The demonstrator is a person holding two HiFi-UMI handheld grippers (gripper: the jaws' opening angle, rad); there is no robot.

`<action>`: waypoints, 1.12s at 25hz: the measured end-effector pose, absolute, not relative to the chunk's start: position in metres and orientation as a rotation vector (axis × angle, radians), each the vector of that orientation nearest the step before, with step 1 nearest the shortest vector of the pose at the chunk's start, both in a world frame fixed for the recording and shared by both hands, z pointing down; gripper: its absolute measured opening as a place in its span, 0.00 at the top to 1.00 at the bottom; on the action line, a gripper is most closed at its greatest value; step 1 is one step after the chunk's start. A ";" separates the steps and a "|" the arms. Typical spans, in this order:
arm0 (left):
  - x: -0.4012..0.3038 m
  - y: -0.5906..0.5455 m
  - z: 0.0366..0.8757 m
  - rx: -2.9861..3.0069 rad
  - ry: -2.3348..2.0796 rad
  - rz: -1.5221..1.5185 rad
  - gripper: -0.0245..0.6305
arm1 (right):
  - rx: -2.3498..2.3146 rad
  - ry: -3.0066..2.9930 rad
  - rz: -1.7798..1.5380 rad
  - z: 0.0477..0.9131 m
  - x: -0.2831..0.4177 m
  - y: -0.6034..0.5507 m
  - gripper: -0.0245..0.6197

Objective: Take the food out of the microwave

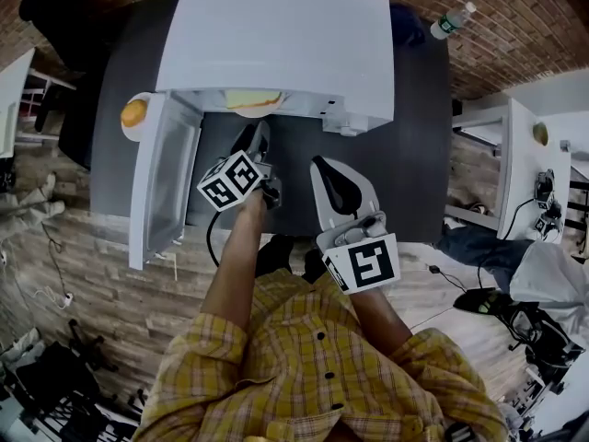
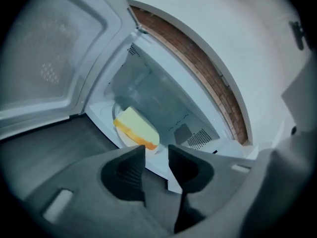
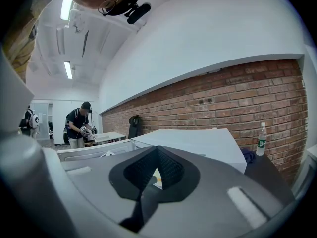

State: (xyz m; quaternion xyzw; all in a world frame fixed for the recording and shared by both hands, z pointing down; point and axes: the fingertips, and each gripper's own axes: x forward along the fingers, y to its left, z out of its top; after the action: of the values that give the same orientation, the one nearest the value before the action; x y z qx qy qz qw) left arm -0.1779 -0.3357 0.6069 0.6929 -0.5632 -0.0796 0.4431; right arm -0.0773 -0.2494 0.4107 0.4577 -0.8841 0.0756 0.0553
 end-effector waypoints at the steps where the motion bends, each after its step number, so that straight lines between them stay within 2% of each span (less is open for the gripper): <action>1: -0.180 -0.338 0.612 1.690 -1.387 -0.220 0.75 | 1.392 -2.681 0.232 0.412 -0.077 -0.251 0.96; 13: -0.192 -0.349 0.651 1.442 -1.248 -0.516 0.67 | 1.407 -2.647 0.254 0.422 -0.075 -0.259 0.96; 21: -0.198 -0.356 0.668 1.239 -1.136 -0.808 0.67 | 1.420 -2.632 0.280 0.428 -0.071 -0.263 0.96; 28: -0.205 -0.363 0.680 1.146 -1.089 -0.923 0.67 | 1.421 -2.619 0.278 0.428 -0.069 -0.265 0.96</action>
State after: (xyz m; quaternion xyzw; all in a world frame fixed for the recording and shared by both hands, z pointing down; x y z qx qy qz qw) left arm -0.2046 -0.3632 0.6798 0.4962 -0.4714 -0.3996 0.6098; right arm -0.0692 -0.2654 0.4282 0.4736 -0.8727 0.0928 0.0742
